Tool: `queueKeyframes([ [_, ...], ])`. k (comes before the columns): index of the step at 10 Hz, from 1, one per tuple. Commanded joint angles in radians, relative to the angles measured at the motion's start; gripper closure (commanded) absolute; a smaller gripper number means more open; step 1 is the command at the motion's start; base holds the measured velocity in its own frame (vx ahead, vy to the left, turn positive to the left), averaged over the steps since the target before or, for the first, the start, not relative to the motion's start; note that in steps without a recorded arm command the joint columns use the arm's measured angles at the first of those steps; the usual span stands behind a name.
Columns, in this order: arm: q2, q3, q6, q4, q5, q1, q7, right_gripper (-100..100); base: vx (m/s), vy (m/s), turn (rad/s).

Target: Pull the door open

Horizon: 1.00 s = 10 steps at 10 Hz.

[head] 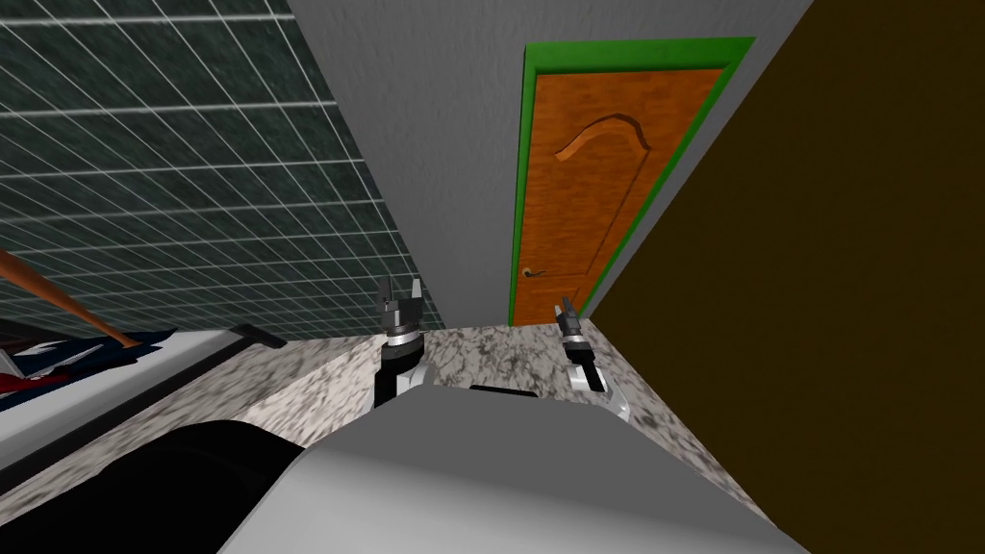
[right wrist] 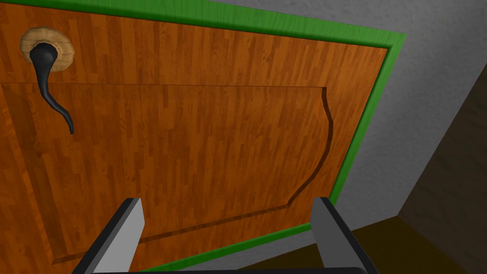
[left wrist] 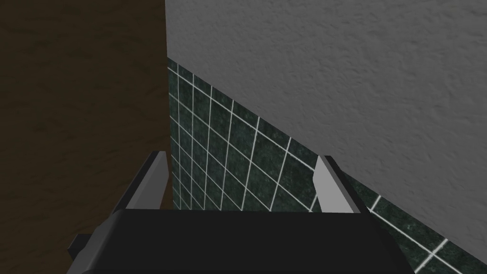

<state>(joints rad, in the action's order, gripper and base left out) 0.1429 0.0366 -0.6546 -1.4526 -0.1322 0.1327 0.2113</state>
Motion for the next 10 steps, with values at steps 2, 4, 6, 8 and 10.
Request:
queueKeyframes([
  [2, 0.013, 0.007, -0.004, 0.076, -0.016, -0.034, 0.015, -100, 0.093, -0.005, 0.014],
  [4, 0.021, 0.012, -0.010, 0.132, -0.028, -0.061, 0.024, -100, 0.100, 0.003, 0.015],
  [6, 0.028, 0.018, -0.017, 0.195, -0.039, -0.087, 0.033, -100, 0.096, -0.003, 0.014],
  [8, 0.036, 0.023, -0.023, 0.254, -0.051, -0.113, 0.042, -100, 0.103, 0.001, 0.014],
  [10, 0.043, 0.028, -0.029, 0.311, -0.062, -0.137, 0.051, -100, 0.104, 0.006, 0.014],
])
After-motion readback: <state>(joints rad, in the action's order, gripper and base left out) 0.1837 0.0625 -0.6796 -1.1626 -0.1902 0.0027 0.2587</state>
